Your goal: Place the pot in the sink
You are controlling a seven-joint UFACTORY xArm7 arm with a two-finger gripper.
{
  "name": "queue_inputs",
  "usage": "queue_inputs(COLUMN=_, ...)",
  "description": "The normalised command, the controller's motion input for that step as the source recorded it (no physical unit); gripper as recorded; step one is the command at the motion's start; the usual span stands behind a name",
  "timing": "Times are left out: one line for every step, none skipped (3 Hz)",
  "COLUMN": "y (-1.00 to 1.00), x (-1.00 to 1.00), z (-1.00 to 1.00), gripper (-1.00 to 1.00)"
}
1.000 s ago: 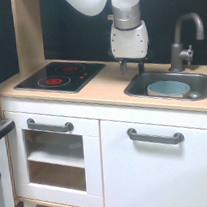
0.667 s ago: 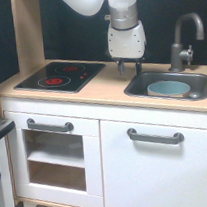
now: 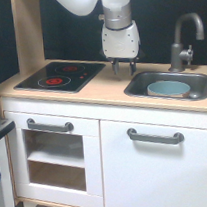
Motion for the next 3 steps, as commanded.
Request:
queue_inputs(y=-0.06, x=-0.32, z=0.32, gripper=1.0)
queue_inputs(y=-0.07, x=-0.3, z=0.3, gripper=1.0)
queue_inputs(y=-0.09, x=-0.28, z=0.28, gripper=1.0)
